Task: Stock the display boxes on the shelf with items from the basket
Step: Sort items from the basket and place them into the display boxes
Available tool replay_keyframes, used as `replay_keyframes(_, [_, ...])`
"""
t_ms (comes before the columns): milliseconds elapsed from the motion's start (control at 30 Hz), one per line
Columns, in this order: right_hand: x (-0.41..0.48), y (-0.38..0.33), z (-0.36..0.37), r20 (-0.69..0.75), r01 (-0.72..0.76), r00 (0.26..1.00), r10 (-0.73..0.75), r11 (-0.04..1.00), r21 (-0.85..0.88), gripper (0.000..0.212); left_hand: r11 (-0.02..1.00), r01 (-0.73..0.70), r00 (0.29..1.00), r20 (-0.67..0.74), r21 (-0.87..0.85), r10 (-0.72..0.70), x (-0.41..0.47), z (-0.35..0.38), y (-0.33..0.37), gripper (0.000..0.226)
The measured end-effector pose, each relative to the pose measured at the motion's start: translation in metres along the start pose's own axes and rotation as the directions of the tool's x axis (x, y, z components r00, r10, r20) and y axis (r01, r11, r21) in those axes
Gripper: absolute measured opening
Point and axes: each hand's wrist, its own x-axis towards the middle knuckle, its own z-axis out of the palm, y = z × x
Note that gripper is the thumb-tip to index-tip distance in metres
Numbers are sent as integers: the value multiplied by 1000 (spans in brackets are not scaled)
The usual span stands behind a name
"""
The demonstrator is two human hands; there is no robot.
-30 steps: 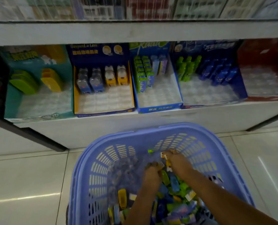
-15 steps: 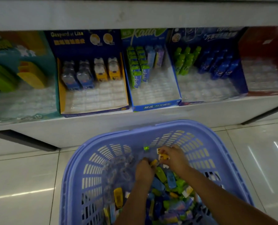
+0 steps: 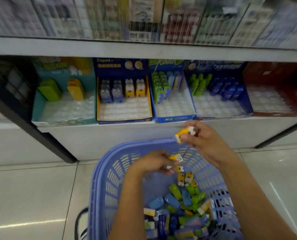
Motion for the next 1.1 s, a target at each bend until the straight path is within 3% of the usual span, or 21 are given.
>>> replay_keyframes(133, [22,-42,28,-58,239,964,-259,942,-236,20,981,-187,962,-209,-46,174,-41,-24,35,11])
replay_keyframes(333, [85,-66,80,-34,332,888,-459,690,-642,17,899,-417,770,-578,-132,272,-77,-51,50,7])
replay_keyframes(400, [107,-69,91,35,317,895,-446,576,-753,19,872,-452,741,-623,-187,251,-81,-56,49,11])
replay_keyframes(533, [138,-69,98,118,212,953,-278,339,-917,22,828,-505,687,-695,-245,214,-84,-62,46,15])
replay_keyframes(667, [148,-75,97,144,223,957,-251,323,-920,23,796,-536,708,-663,-281,243,-85,-66,45,30])
replay_keyframes(900, [149,-86,90,208,270,955,-211,335,-903,21,774,-574,671,-695,-267,258,-81,-67,42,7])
replay_keyframes(1100, [148,-78,89,196,275,941,-274,289,-917,21,768,-597,637,-720,-233,276,-80,-69,39,18])
